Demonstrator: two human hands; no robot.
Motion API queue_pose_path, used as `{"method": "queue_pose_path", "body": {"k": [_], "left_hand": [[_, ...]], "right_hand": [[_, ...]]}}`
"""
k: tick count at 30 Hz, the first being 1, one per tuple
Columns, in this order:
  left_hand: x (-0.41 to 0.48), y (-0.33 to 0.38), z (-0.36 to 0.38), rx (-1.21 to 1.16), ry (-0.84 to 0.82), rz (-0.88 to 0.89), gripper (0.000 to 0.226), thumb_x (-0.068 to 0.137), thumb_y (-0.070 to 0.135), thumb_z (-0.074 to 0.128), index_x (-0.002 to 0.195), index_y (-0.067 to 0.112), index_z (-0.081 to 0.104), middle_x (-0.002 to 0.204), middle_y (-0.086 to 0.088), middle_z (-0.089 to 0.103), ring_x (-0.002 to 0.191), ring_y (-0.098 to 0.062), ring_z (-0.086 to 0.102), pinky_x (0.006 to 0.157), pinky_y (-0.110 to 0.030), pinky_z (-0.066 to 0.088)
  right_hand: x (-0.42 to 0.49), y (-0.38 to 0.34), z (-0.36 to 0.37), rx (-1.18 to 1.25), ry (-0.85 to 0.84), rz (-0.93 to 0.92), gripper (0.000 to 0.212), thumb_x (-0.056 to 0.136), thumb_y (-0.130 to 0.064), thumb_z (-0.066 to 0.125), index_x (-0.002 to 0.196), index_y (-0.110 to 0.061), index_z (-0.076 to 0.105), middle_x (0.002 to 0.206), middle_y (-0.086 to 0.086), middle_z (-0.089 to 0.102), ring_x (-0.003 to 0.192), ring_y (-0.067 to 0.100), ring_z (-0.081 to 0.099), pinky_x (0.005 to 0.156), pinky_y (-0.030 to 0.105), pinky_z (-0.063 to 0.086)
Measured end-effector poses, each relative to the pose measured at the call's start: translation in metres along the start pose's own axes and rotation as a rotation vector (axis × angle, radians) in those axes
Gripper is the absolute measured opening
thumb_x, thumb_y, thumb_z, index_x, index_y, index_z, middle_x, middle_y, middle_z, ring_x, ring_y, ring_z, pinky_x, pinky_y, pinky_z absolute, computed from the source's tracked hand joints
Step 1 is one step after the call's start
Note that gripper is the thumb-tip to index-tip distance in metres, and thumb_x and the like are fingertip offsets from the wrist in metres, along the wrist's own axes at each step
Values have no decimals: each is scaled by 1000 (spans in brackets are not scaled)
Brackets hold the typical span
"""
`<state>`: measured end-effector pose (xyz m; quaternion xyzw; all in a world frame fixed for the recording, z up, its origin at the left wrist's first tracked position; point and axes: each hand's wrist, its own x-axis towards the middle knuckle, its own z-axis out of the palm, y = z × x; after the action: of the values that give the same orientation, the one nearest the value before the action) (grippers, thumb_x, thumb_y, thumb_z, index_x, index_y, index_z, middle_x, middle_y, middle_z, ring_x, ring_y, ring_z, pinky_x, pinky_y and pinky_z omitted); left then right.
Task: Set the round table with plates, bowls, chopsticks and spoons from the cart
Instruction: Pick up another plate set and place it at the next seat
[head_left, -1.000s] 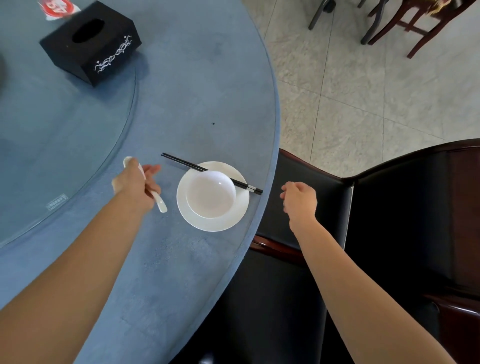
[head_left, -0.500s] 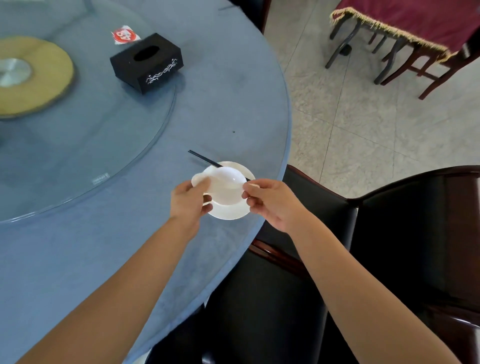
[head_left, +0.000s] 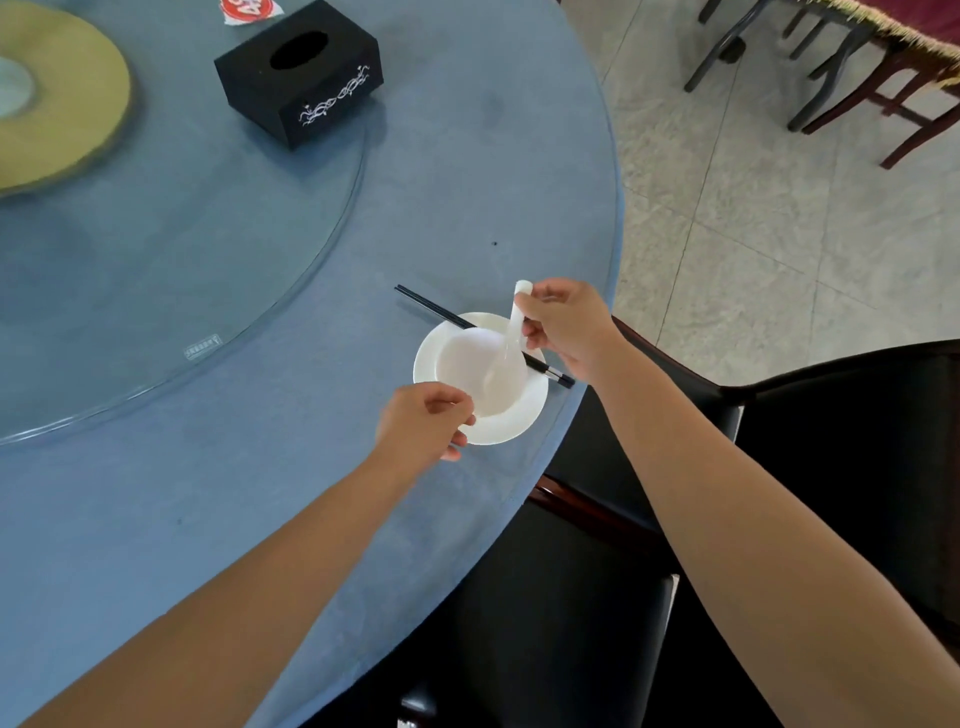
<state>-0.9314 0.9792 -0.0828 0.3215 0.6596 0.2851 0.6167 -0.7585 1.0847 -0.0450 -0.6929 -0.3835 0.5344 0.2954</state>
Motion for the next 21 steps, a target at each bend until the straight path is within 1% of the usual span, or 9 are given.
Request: {"method": "queue_pose_path", "body": {"k": [2,4,5,10,12,15,18,21], "left_hand": [[14,0,-8,32,107,15,3,83,12,71,82,13,68,67,1,69,51,-11,64,49,-25,52],[26,-1,-13,58,183,16,12,81,12,74,81,13,62,63,3,66,50,-10,64,47,-25,53],[31,-2,-13,68,198,11,15,80,12,75,81,14,61,66,3,65,49,-10,64,46,-24,53],[43,-10,-11,113,181,5,20,80,11,75,86,17,57,79,-3,64,52,-12,65,47,-27,54],[45,-12,-11,126,181,10,20,79,11,75,86,17,57,80,-5,64,52,-11,65,47,-28,55],[46,-12,-9,137,191,15,20,79,10,76,86,18,59,81,-6,65,53,-11,67,47,-28,56],[45,-11,-9,151,192,15,21,80,11,77,88,18,59,82,-4,65,58,-15,69,50,-32,59],[43,-9,-9,161,186,13,20,81,12,77,90,18,59,83,-3,65,62,-18,70,54,-36,61]], "right_hand": [[13,7,1,-3,38,18,10,91,-11,67,93,-1,63,70,9,59,55,16,57,52,27,52],[22,15,4,-16,66,45,10,91,-12,68,90,-3,63,69,8,61,53,14,59,54,27,56],[25,19,6,-16,71,57,10,91,-12,68,90,-3,62,68,8,62,53,13,60,54,27,57],[37,34,9,25,66,102,12,91,-13,69,87,-4,61,69,9,63,54,16,63,56,28,56],[39,35,10,17,67,113,12,91,-12,69,86,-5,61,68,9,63,53,15,62,52,27,53],[40,34,11,-10,65,117,15,90,-13,70,80,-9,60,67,7,62,47,13,56,46,25,46],[38,35,13,-108,68,116,11,88,-20,73,86,-11,66,66,1,63,43,9,52,46,24,40],[35,36,13,-126,68,131,19,87,-24,74,96,-8,71,72,1,65,43,11,49,47,23,37]]}}
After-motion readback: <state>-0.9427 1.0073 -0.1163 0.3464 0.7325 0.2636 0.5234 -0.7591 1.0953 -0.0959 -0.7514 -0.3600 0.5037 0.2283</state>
